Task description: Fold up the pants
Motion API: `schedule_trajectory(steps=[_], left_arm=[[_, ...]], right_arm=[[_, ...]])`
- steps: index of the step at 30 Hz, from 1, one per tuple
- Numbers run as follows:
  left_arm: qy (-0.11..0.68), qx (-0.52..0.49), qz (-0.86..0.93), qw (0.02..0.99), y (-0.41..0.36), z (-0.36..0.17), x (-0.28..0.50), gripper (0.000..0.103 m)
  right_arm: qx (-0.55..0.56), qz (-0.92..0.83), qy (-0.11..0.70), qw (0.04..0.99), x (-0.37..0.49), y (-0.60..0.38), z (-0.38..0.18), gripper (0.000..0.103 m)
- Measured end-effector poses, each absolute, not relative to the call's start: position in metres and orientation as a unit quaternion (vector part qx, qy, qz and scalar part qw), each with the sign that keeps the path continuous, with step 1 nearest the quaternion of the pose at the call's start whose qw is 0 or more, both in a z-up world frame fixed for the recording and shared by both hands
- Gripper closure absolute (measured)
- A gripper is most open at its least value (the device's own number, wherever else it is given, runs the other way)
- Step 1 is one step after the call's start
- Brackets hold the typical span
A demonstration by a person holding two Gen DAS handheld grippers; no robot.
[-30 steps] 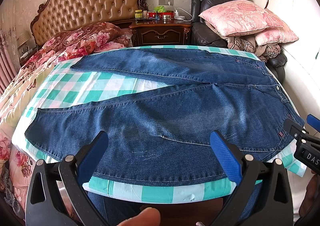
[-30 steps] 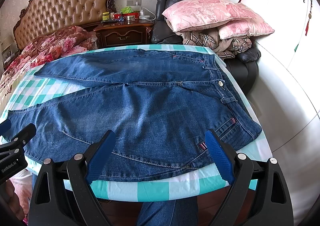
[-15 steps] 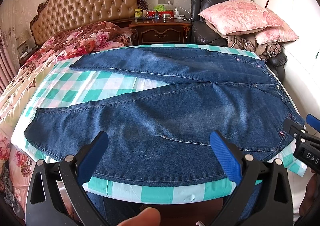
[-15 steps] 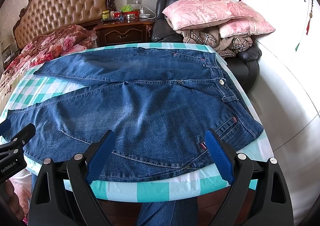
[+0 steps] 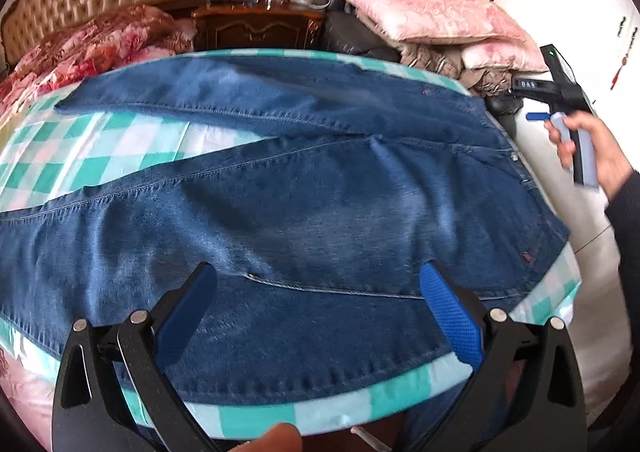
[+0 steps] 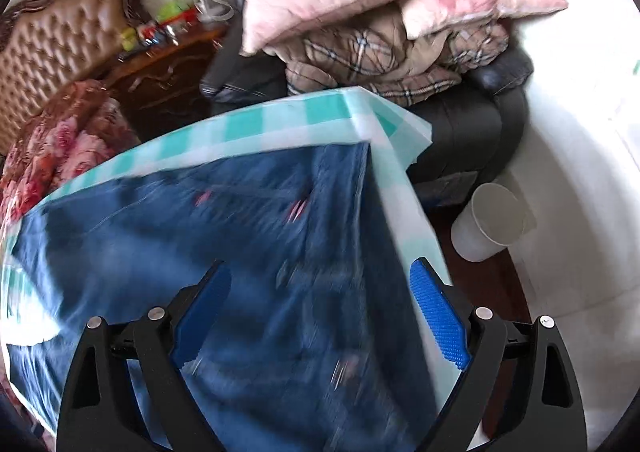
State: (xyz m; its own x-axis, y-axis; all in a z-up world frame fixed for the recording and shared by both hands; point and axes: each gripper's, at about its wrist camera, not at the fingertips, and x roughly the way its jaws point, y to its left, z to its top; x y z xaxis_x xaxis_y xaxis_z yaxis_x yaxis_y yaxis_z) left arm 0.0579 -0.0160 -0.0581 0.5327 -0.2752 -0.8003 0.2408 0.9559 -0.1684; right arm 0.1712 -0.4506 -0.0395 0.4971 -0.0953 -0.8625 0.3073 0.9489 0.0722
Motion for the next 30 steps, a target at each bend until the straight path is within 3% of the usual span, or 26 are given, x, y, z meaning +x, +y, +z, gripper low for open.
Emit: schedule_trajectory(steps=[2, 11, 13, 14, 22, 26, 30], left_arm=[[0.466, -0.017, -0.136, 0.874, -0.011, -0.064, 0.070, 0.002], [0.459, -0.047, -0.102, 0.881, 0.033, -0.061, 0.118, 0.002], [0.459, -0.047, -0.098, 0.882, 0.039, -0.059, 0.126, 0.004], [0.459, -0.049, -0.098, 0.882, 0.041, -0.060, 0.130, 0.010], [0.456, -0.104, -0.113, 0.877, 0.076, -0.047, 0.171, 0.041], [0.446, -0.195, -0.105, 0.867, 0.127, -0.030, 0.223, 0.055], [0.454, -0.286, -0.103, 0.837, 0.175, -0.029, 0.298, 0.058]], right_arm=[[0.109, -0.118, 0.498, 0.852, 0.204, -0.470, -0.054, 0.016], [0.095, -0.095, 0.533, 0.836, 0.282, -0.494, -0.107, 0.043], [0.076, -0.097, 0.523, 0.843, 0.283, -0.492, -0.106, 0.067], [0.080, -0.083, 0.521, 0.846, 0.283, -0.492, -0.106, 0.089], [0.069, -0.018, 0.414, 0.908, 0.219, -0.466, -0.024, 0.090], [0.067, 0.055, 0.343, 0.935, 0.150, -0.438, 0.027, 0.090], [0.079, 0.157, 0.287, 0.942, 0.063, -0.410, 0.049, 0.090]])
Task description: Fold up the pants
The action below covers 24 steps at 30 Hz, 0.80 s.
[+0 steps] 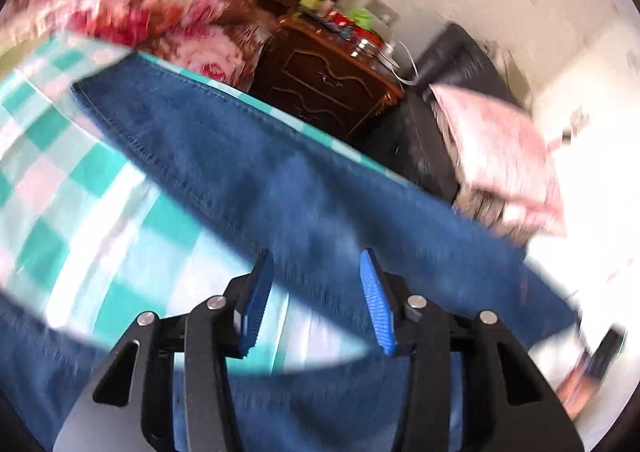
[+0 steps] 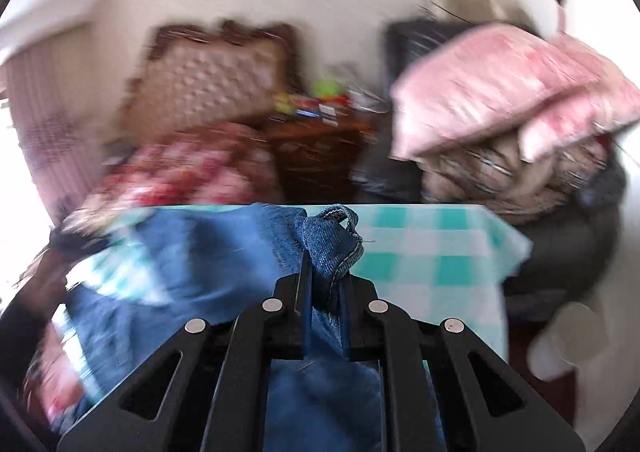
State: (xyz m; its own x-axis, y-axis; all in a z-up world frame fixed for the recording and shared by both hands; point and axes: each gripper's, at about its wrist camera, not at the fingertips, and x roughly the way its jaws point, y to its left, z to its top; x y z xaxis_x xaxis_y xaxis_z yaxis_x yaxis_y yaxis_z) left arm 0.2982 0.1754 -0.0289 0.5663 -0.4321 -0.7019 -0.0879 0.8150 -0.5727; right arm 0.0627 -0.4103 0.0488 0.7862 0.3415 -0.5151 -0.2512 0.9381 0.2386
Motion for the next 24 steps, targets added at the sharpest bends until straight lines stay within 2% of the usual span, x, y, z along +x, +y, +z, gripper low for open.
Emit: schedule_trajectory(steps=[5, 11, 14, 16, 18, 24], left_arm=[[0.479, -0.372, -0.083, 0.791, 0.218, -0.057, 0.384, 0.061], [0.504, -0.433, -0.024, 0.747, 0.244, -0.110, 0.442, 0.061], [0.498, -0.436, 0.058, 0.748, 0.260, -0.116, 0.441, 0.061], [0.470, -0.459, 0.063, 0.751, 0.270, -0.113, 0.436, 0.061], [0.477, -0.437, 0.080, 0.758, 0.273, -0.113, 0.437, 0.061], [0.468, -0.457, 0.125, 0.746, 0.292, -0.124, 0.431, 0.063]], right_arm=[[0.081, 0.223, 0.281, 0.930, -0.005, -0.399, 0.041, 0.090], [0.080, 0.225, 0.290, 0.927, -0.027, -0.395, 0.035, 0.090], [0.099, 0.216, 0.290, 0.927, -0.023, -0.407, 0.032, 0.090], [0.110, 0.213, 0.286, 0.928, -0.022, -0.414, 0.031, 0.090], [0.118, 0.212, 0.283, 0.928, -0.021, -0.418, 0.031, 0.090], [0.136, 0.201, 0.281, 0.928, -0.012, -0.430, 0.026, 0.090]])
